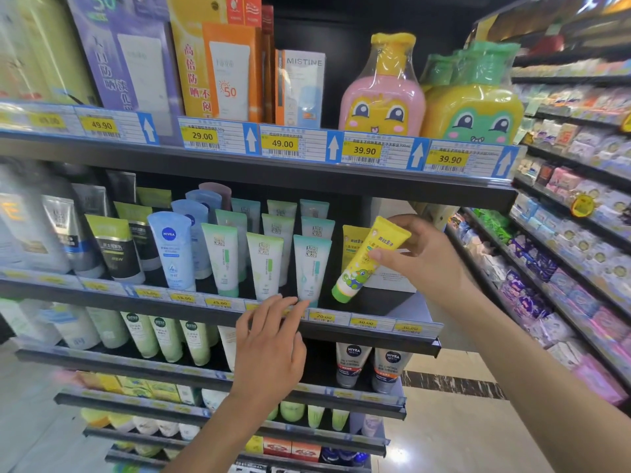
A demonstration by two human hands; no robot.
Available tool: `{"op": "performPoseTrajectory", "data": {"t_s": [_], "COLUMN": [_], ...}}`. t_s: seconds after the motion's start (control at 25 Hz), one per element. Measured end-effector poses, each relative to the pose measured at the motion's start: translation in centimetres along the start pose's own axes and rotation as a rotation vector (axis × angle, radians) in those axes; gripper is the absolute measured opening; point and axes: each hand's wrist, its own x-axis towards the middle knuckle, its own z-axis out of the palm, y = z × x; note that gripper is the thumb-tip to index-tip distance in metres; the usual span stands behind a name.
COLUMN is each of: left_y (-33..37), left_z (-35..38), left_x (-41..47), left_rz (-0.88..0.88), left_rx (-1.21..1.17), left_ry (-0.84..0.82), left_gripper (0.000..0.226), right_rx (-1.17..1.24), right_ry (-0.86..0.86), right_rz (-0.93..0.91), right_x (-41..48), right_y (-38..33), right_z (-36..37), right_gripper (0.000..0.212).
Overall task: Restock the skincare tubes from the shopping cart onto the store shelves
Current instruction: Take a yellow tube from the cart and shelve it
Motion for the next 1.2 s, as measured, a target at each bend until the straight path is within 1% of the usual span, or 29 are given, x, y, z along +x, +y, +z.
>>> {"op": "performPoseTrajectory", "data": {"t_s": [0.08,0.2,0.48,0.84,1.04,1.2], "left_y": [-0.1,-0.2,-0.2,-0.8,-0.6,-0.8], "left_z": [0.1,0.3,0.6,0.7,0.9,1.1], "left_x": [-0.1,-0.4,-0.5,-0.4,-0.5,-0.7], "left_rz": [0.010,0.023,0.006,0.045,0.020,0.010], "left_rx": [0.015,0.014,0.009,0.029,-0.036,-0.072], "left_ry": [-0.010,-0.015,-0.023,0.008,0.019,-0.014], "left_gripper": [0.057,0.063,0.058,0.054,0.054,0.056], "right_rx": [-0.050,-0.112,-0.182,-0.241,-0.274,-0.367], "right_ry": [-0.011,-0.035,-0.076,-0.011,0.018,0.081], "right_rz": [-0.012,-0.012,0.030,0.048,0.093,0.178], "right_x": [0.5,0.9,0.3,-0.5,-1.6,-3.8], "right_y": [0.4,1.2,3.7,3.9,4.0,5.0], "right_z": [0.5,1.5,3.6,4.5,4.8,4.3], "right_gripper": [0.029,0.024,0.024,0.022,0.031,0.031]}}
